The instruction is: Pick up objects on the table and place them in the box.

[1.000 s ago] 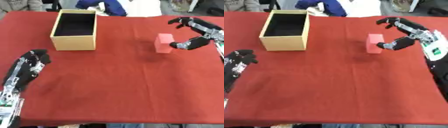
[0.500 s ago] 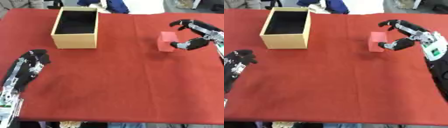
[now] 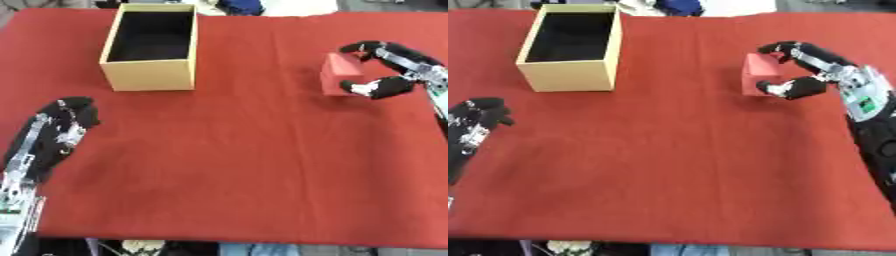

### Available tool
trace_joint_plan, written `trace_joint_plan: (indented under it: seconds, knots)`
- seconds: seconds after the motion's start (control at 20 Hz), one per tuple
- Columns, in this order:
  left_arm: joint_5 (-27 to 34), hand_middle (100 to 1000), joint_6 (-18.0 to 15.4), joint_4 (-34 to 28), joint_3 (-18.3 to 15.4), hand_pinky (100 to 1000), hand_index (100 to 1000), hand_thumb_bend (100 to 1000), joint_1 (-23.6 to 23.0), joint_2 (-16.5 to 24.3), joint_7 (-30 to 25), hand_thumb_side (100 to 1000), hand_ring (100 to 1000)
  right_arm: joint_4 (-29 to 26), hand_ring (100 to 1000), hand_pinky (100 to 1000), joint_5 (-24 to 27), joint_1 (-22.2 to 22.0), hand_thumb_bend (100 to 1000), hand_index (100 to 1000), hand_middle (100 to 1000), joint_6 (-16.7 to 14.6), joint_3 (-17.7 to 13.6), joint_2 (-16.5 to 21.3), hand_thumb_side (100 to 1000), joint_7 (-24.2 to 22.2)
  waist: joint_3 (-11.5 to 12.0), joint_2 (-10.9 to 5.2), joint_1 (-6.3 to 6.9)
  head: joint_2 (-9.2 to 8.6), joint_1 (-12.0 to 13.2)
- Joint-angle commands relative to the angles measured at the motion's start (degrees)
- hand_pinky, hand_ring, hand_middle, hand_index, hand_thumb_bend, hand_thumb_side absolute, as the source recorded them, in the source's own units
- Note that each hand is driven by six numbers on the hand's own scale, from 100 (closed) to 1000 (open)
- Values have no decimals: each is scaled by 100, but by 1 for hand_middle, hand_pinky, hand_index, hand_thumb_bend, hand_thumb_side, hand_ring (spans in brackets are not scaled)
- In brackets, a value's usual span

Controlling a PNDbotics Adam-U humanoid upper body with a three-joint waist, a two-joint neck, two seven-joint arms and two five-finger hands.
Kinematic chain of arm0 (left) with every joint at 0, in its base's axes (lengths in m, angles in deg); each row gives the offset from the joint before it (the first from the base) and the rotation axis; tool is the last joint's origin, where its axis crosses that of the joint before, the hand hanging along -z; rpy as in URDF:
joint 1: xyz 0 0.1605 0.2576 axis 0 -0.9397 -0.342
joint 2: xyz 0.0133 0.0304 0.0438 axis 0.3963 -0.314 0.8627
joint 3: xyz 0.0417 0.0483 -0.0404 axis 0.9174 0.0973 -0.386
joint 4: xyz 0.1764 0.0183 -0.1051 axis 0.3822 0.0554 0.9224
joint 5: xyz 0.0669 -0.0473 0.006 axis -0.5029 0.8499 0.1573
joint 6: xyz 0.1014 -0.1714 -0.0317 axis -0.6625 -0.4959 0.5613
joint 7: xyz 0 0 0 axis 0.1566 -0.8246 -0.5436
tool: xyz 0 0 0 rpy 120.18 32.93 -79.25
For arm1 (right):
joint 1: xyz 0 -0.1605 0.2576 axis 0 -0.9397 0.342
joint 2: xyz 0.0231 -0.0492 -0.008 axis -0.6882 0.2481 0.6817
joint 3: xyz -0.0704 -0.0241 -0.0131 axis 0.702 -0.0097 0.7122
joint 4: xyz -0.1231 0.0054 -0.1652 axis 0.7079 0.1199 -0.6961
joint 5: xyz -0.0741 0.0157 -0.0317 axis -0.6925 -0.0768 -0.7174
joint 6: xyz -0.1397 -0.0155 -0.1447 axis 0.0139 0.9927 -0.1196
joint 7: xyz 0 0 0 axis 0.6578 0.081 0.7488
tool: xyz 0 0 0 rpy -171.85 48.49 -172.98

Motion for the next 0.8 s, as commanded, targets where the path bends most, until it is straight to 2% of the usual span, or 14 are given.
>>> trace_joint_plan:
  seconds: [0.05, 0.25, 0.45, 0.55, 0.6, 0.8]
  knots:
    - [-41, 593, -25, -136, -4, 1000, 739, 487, 51, 69, -6, 555, 600, 21, 982, 847, -51, 133, 293, 943, 852, 31, -82, 106, 493, 126, 28, -46, 10, 28, -27]
    - [-59, 593, -27, -135, -2, 1000, 739, 486, 62, 56, -5, 557, 600, 59, 970, 840, -80, 127, 281, 936, 831, 37, -87, 108, 494, 240, 53, -3, 16, 28, -30]
    - [-66, 593, -20, -130, 2, 1000, 739, 486, 72, 44, -12, 558, 600, 73, 935, 825, -105, 120, 268, 910, 769, 38, -83, 99, 492, 304, 58, 11, 11, 28, -27]
    - [-68, 593, -17, -130, -2, 1000, 739, 486, 72, 43, -9, 559, 600, 72, 905, 814, -115, 115, 265, 873, 699, 40, -84, 98, 479, 340, 66, 11, 4, 28, -26]
    - [-67, 593, -15, -130, -3, 1000, 739, 485, 73, 43, -7, 559, 599, 69, 881, 802, -119, 115, 263, 839, 614, 39, -85, 99, 464, 363, 69, 9, 0, 28, -25]
    - [-63, 593, 0, -125, -4, 1000, 739, 484, 83, 42, -7, 560, 599, -4, 840, 775, -87, 117, 258, 709, 474, 4, -79, 107, 380, 508, 71, 2, -26, 28, -16]
